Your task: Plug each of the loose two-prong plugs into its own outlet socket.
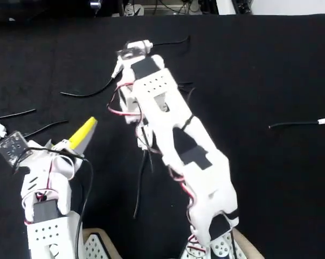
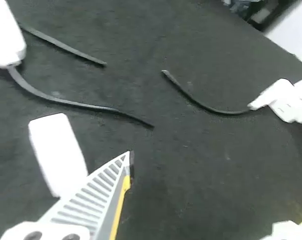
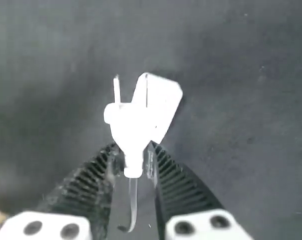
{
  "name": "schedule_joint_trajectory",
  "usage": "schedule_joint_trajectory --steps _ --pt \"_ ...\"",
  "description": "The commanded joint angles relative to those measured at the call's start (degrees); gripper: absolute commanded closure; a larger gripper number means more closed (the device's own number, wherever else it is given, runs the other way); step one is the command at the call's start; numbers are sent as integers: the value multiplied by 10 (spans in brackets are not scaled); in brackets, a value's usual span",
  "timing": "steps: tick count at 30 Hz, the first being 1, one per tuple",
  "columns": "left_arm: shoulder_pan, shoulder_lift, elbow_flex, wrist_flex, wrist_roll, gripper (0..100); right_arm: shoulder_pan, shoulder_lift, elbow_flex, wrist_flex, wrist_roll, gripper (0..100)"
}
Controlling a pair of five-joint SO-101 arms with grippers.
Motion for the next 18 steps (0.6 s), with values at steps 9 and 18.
schedule_joint_trajectory --steps 9,18 --pt "47 -6 9 -31 3 456 -89 -113 124 12 76 986" --pt "113 -5 9 -7 -3 456 -109 -115 104 12 74 986"
